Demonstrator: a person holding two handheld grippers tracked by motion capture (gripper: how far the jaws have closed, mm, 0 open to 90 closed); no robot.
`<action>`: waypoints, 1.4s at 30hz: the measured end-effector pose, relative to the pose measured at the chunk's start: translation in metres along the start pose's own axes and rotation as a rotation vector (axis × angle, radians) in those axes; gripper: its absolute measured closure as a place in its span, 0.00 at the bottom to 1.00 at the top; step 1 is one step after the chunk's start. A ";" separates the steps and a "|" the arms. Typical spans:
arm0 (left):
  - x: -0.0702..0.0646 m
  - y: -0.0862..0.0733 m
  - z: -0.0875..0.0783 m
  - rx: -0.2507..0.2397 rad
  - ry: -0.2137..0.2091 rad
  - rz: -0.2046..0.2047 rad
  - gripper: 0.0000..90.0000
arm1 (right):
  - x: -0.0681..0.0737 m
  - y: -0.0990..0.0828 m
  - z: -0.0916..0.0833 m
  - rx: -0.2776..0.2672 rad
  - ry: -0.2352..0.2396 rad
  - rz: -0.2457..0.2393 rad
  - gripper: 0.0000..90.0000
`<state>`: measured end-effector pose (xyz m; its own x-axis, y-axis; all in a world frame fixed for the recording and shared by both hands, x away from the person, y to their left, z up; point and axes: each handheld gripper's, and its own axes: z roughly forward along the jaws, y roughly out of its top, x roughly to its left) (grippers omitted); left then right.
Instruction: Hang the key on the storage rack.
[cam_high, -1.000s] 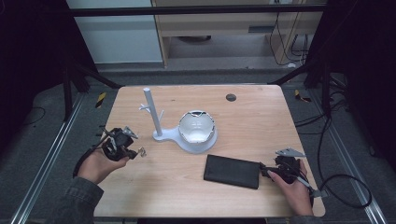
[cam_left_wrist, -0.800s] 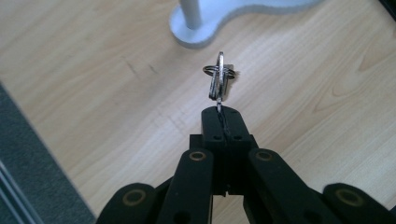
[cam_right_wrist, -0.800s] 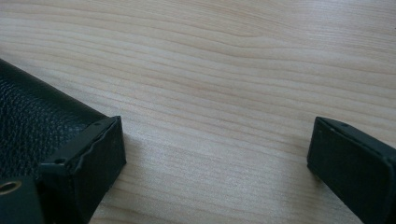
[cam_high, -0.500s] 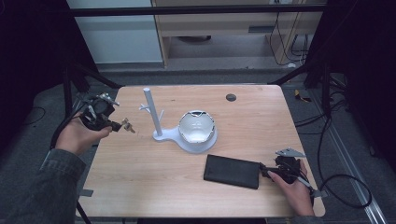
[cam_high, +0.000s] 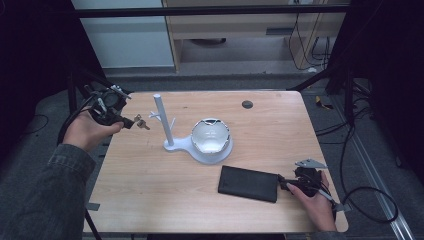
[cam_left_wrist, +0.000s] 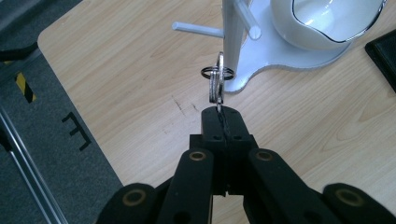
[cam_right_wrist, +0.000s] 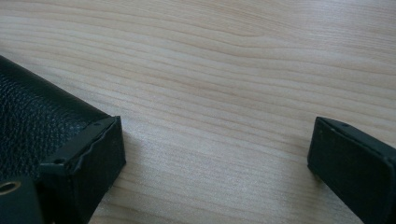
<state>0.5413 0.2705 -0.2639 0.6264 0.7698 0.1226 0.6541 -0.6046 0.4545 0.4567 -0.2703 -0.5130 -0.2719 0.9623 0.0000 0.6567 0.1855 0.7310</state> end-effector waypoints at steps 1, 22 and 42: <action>-0.001 0.002 0.000 -0.007 -0.002 -0.005 1.00 | 0.000 0.000 0.000 0.000 0.000 0.000 0.05; -0.006 0.012 -0.001 -0.009 -0.010 0.014 1.00 | 0.000 0.000 0.000 0.000 0.000 0.000 0.05; -0.007 0.017 -0.001 -0.017 -0.020 0.028 1.00 | 0.000 0.000 0.000 0.000 0.002 -0.002 0.05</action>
<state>0.5471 0.2551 -0.2563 0.6526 0.7485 0.1181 0.6291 -0.6221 0.4661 0.4566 -0.2705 -0.5130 -0.2743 0.9617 -0.0003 0.6564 0.1874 0.7308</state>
